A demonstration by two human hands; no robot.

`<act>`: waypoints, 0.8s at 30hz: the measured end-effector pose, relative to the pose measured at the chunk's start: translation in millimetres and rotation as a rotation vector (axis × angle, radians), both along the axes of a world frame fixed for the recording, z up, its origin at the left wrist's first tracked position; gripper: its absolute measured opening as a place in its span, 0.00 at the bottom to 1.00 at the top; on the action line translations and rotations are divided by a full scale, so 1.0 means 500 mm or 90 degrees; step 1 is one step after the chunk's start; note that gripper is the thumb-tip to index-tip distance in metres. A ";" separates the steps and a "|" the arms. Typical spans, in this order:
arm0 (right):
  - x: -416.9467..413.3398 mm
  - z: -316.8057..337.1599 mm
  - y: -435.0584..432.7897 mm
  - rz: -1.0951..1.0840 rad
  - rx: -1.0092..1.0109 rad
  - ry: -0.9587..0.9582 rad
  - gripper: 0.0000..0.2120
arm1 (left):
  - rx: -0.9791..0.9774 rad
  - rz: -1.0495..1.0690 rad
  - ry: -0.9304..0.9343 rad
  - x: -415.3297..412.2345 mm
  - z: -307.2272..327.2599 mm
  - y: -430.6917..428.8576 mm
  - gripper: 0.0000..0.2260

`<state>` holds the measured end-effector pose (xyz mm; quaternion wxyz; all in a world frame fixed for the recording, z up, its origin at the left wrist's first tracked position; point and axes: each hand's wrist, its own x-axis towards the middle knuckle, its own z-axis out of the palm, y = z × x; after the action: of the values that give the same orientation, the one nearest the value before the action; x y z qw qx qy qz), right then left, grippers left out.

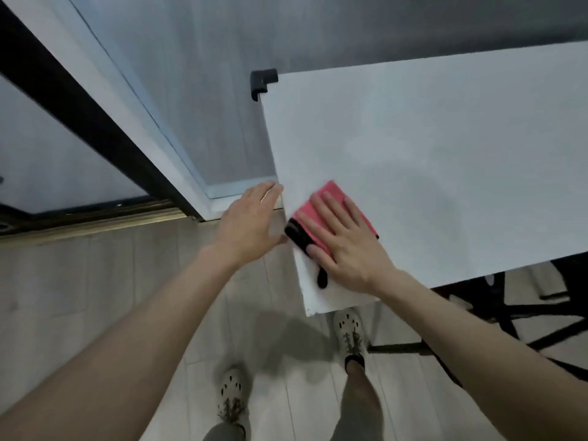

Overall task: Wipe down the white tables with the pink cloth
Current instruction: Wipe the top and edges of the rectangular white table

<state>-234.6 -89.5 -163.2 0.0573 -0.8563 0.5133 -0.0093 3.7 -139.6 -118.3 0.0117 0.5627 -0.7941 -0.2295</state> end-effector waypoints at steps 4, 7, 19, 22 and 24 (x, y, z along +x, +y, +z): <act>-0.114 0.017 -0.087 0.291 0.053 0.056 0.32 | 0.170 0.036 -0.043 -0.025 0.024 -0.055 0.62; -0.172 0.043 -0.342 0.097 0.032 0.050 0.35 | 0.200 0.083 -0.060 -0.036 0.031 -0.084 0.60; -0.214 0.047 -0.552 -0.071 0.046 -0.018 0.33 | 0.245 0.357 0.068 -0.076 0.008 -0.180 0.47; -0.102 0.040 -0.517 -0.126 0.024 -0.049 0.31 | 0.251 0.382 0.084 -0.077 -0.004 -0.177 0.49; -0.042 0.025 -0.445 0.207 0.028 -0.028 0.29 | 0.270 0.388 0.098 -0.078 0.003 -0.175 0.57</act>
<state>-255.6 -312.0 -150.8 0.0882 -0.9261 0.3668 -0.0074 -35.4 -227.2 -116.8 0.0225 0.7438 -0.5222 -0.4166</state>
